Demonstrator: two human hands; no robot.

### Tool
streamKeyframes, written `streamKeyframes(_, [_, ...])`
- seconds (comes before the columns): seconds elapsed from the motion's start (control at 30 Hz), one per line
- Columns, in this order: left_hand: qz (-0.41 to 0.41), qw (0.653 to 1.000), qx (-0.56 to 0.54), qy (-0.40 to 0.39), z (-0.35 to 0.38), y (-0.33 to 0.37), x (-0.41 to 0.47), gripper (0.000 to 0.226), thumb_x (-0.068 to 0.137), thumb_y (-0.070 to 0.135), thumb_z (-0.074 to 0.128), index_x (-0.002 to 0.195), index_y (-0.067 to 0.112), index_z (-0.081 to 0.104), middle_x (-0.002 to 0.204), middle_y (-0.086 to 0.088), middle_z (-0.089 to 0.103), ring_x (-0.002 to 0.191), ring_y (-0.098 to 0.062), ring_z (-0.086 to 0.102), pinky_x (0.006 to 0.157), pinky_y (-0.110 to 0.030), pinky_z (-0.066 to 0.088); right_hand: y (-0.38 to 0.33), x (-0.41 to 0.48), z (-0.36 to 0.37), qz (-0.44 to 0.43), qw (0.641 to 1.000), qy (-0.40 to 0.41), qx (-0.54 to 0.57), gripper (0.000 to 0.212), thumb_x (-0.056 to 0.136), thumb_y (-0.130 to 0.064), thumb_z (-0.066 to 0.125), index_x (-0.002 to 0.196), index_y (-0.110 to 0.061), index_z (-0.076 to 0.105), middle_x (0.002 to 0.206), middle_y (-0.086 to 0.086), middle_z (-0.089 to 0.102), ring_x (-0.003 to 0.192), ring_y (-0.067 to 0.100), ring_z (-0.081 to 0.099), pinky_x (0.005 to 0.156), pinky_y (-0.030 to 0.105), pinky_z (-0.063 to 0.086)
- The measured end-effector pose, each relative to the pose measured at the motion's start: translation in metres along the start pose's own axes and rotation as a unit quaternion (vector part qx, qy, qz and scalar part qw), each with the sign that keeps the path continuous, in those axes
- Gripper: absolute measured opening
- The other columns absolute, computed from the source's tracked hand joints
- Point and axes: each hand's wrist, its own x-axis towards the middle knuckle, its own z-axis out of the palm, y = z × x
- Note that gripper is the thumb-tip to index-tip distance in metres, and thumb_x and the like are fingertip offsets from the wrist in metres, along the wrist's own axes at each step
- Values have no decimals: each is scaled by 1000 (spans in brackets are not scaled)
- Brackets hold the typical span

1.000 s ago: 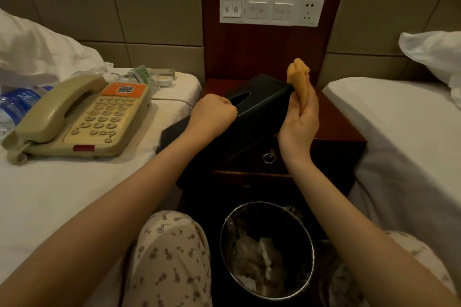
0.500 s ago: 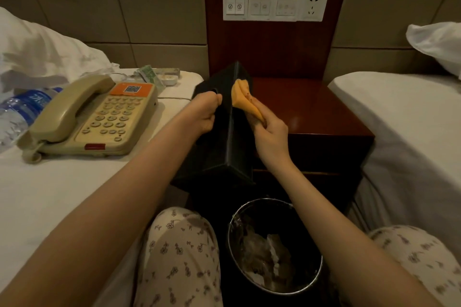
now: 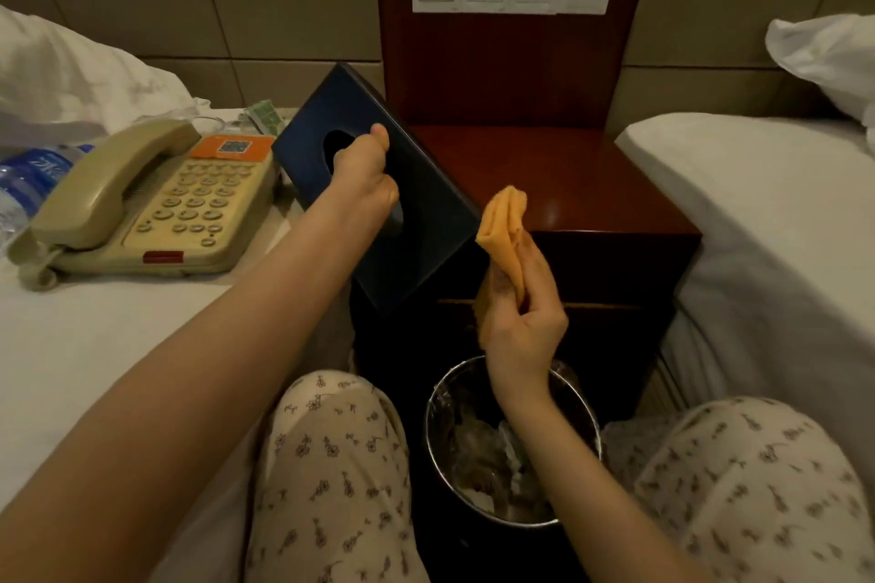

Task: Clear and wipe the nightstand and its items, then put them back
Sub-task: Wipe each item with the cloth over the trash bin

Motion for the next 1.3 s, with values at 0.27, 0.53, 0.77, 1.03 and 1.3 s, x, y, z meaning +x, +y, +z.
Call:
streamKeyframes(0.27, [21,1000,9,7,4,-5,-7,51,95,18,51,141,10,32,138,-14,43,125,-30,45,109,-46,36,12,-49,34,154,988,-16,6,7,91,-28,58,96,-25,58,97,4,59,87,13,58,76,27,49])
streamKeyframes(0.53, [-6,997,68,-37,-3,-16,-14,19,94,2,40,77,11,47,80,-5,46,82,-21,45,82,-37,39,31,2,16,597,750,-9,283,39,98,-21,45,134,-9,41,116,21,58,104,36,56,89,47,41])
streamKeyframes(0.77, [7,970,166,-178,5,-18,-35,22,101,12,35,91,8,54,87,-6,57,79,-20,58,70,-33,50,29,18,5,563,761,-164,279,11,88,-16,57,94,-10,63,90,12,62,84,23,61,75,33,52])
streamKeyframes(1.03, [-7,928,294,-231,15,-32,-55,39,101,20,37,136,5,41,124,-14,54,108,-27,55,86,-37,47,16,11,-11,532,783,-109,303,57,99,-5,36,45,-5,54,39,6,54,26,8,51,30,14,40])
streamKeyframes(1.3, [-10,856,455,-247,20,-45,-72,40,102,21,35,137,2,37,124,-17,53,113,-33,52,96,-38,42,2,17,-4,523,781,-98,327,73,102,-22,35,32,-10,55,34,2,51,25,10,48,28,14,38])
